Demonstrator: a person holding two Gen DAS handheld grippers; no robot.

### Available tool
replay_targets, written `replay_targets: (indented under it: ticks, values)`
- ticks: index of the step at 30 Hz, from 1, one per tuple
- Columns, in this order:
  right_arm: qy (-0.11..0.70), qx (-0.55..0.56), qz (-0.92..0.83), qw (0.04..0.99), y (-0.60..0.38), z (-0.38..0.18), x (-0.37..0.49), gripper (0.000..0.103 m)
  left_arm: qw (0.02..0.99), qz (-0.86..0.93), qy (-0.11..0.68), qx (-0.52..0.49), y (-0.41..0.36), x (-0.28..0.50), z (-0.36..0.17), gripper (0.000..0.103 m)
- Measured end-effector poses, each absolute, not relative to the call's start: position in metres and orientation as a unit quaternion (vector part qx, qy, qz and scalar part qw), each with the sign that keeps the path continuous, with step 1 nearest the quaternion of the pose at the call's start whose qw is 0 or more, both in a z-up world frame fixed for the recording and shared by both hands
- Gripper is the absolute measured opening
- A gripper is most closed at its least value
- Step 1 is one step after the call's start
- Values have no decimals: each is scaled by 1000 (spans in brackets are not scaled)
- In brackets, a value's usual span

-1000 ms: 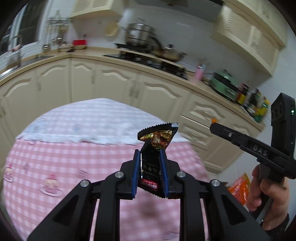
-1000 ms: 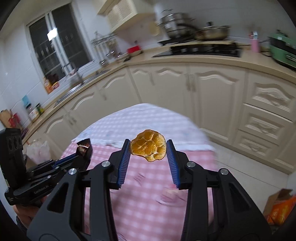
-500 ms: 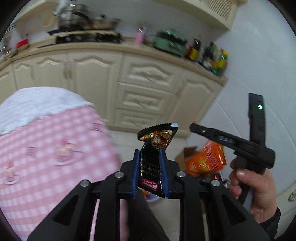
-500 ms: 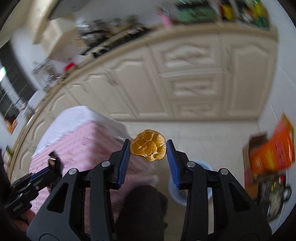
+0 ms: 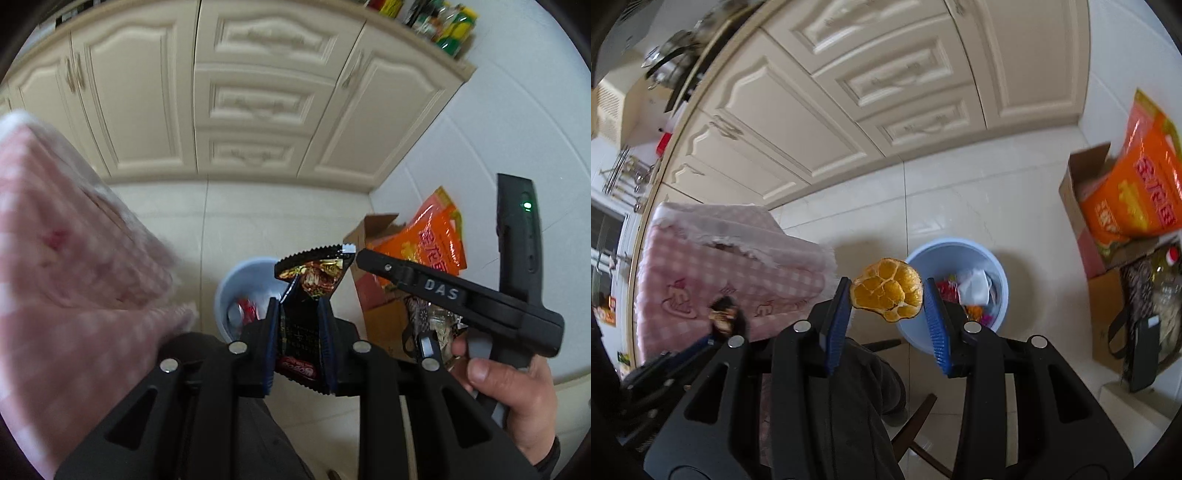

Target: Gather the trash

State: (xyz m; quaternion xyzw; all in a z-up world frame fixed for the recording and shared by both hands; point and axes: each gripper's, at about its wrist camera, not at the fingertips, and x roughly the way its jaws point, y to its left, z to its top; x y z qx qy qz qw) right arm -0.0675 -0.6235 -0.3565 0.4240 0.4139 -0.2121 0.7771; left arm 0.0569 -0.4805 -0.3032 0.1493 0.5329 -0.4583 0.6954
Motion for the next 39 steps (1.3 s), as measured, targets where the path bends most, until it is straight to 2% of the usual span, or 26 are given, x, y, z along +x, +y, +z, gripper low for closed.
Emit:
replay_targets:
  ticks: [3, 6, 7, 8, 9, 10, 13, 19, 31, 39]
  values:
    - [417, 445, -208, 764, -633, -372, -65, 39, 677, -450, 565, 141, -496, 68, -322, 21]
    - [418, 473, -205, 748, -641, -388, -63, 43, 666, -440, 589, 128, -506, 80, -337, 30]
    - [416, 489, -206, 738, -645, -394, -64, 50, 662, -439, 594, 125, -509, 82, -339, 43]
    - [413, 501, -211, 731, -648, -397, -67, 72, 659, -436, 601, 119, -510, 86, -343, 51]
    - [407, 509, -218, 727, -652, -397, -70, 89, 660, -434, 603, 114, -509, 88, -342, 66]
    - [400, 511, -231, 725, -654, -395, -73, 94, 665, -431, 600, 107, -506, 91, -339, 77]
    - [388, 510, -253, 725, -660, -386, -82, 97, 672, -429, 589, 129, -504, 88, -326, 91]
    - [373, 486, -275, 741, -658, -348, -89, 97, 688, -450, 557, 122, -492, 82, -290, 98]
    - [322, 414, -265, 809, -603, -232, -67, 97, 727, -509, 453, 89, -411, 64, -170, 98]
    - [288, 369, -229, 854, -548, -159, -29, 97, 778, -477, 405, 56, -329, 84, -120, 98]
